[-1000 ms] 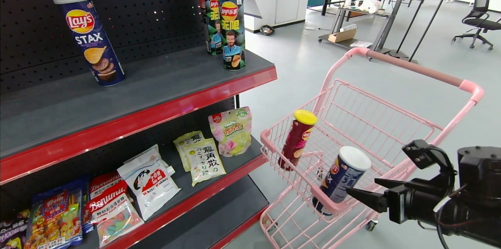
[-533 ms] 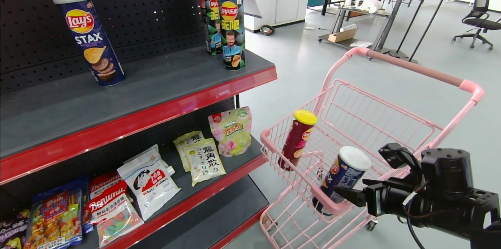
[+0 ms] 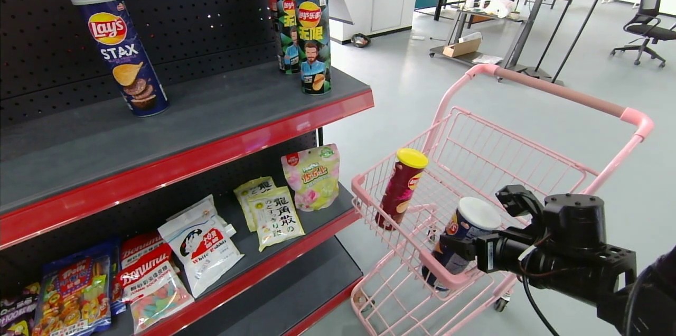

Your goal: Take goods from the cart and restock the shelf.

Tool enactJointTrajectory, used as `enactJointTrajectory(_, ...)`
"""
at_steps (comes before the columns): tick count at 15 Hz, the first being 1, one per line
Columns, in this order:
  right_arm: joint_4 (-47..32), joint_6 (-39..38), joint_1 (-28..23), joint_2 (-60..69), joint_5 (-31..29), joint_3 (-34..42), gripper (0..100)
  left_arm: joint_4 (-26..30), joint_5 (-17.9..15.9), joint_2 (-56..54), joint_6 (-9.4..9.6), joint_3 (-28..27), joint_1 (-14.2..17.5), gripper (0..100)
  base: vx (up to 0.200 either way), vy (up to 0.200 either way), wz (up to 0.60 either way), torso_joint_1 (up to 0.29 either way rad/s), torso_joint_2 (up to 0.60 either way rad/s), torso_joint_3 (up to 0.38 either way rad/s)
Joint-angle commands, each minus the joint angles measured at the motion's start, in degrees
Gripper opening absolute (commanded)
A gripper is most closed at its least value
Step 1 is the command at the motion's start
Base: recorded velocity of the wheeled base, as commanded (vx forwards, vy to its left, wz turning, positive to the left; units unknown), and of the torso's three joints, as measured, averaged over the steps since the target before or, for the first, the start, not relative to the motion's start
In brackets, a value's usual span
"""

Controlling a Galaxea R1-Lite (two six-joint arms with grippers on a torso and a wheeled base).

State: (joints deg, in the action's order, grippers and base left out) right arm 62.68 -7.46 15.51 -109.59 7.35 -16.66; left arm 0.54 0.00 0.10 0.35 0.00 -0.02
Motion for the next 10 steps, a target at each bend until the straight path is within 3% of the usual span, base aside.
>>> enactJointTrajectory(1,1.8,0.0,-0.2,-3.4,-1.1,-1.5,100,0.0,0.0,0.1,0.00,0.0,0.0,100,0.000,0.000,0.00,0.000,0.00,0.000)
enactJointTrajectory(7,6.9,0.1,0.1,-8.0,-3.7,-2.8,100,0.0,0.0,0.1,0.00,0.0,0.0,100,0.000,0.000,0.00,0.000,0.00,0.000)
enactJointTrajectory(8,8.1,0.2,0.1,-8.4,-3.7,-2.8,0,0.0,0.0,0.0,0.00,0.0,0.0,100,0.000,0.000,0.00,0.000,0.00,0.000)
enactJointTrajectory(10,8.8,0.2,0.9,-8.4,-3.6,-2.2,0,0.0,0.0,0.1,0.00,0.0,0.0,100,0.000,0.000,0.00,0.000,0.00,0.000)
